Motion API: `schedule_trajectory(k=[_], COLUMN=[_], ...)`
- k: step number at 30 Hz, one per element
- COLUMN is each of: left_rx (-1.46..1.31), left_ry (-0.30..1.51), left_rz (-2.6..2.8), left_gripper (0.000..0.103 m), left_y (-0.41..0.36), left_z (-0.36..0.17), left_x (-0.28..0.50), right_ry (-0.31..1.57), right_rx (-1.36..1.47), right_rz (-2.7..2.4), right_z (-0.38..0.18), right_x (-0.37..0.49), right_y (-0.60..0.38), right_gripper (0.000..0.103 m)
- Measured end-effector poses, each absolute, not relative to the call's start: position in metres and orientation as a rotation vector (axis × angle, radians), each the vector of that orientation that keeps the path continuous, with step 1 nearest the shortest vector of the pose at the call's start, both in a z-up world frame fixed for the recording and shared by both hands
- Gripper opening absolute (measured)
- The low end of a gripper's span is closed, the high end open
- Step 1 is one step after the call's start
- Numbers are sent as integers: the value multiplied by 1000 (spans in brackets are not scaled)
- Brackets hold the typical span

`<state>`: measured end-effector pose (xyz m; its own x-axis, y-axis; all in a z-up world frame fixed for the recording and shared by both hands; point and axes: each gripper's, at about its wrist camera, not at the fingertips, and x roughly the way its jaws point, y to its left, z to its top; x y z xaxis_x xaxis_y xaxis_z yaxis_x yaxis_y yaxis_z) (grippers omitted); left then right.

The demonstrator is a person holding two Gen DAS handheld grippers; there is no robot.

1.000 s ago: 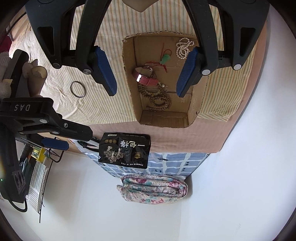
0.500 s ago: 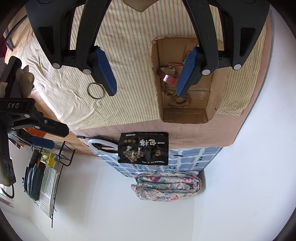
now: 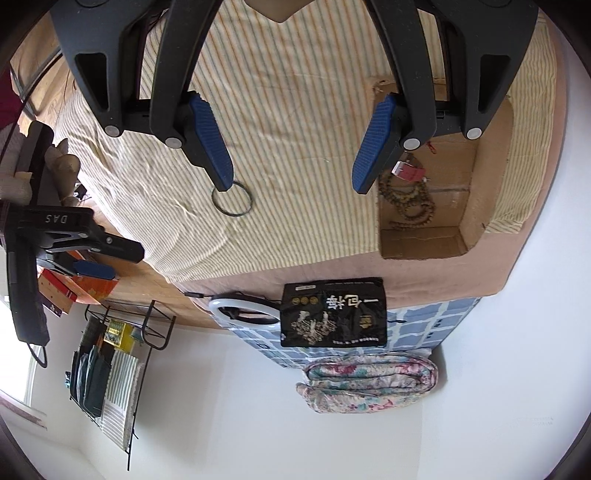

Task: Organize jewelry
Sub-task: 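Withdraw both tools from the box toward the dark bangle and second earring, then close left tool on the second pearl earring while right tool grasps the dark blue bangle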

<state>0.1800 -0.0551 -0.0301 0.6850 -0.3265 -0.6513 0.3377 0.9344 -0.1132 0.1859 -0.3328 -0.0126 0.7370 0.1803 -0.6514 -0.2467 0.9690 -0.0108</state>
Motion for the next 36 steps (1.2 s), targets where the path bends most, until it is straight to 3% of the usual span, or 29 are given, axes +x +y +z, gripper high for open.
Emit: schedule_trajectory(k=[15, 17, 21, 23, 27, 29, 33, 36], left_rx=[29, 46, 70, 84, 126, 145, 154, 169], left_ry=[839, 853, 888, 909, 934, 945, 959, 963], left_rz=[-546, -557, -588, -611, -629, -630, -626, -613], left_gripper=[69, 62, 59, 46, 40, 32, 31, 22], left_y=[-116, -126, -147, -158, -176, -183, -192, -195], left_z=[-95, -104, -123, -134, -151, -159, -169, -175], left_x=[189, 191, 197, 200, 206, 208, 213, 216], right_ry=[837, 845, 852, 856, 868, 873, 879, 880], right_rx=[-84, -66, -32, -21, -3, 4, 17, 26], right_rz=[248, 243, 226, 220, 209, 206, 208, 223], right_z=[-85, -91, -100, -104, -113, -117, -125, -129], right_x=[219, 222, 226, 228, 234, 235, 238, 241], right_y=[-341, -345, -360, -366, -379, -383, -389, -389], right_gripper=[103, 103, 103, 103, 103, 103, 103, 103])
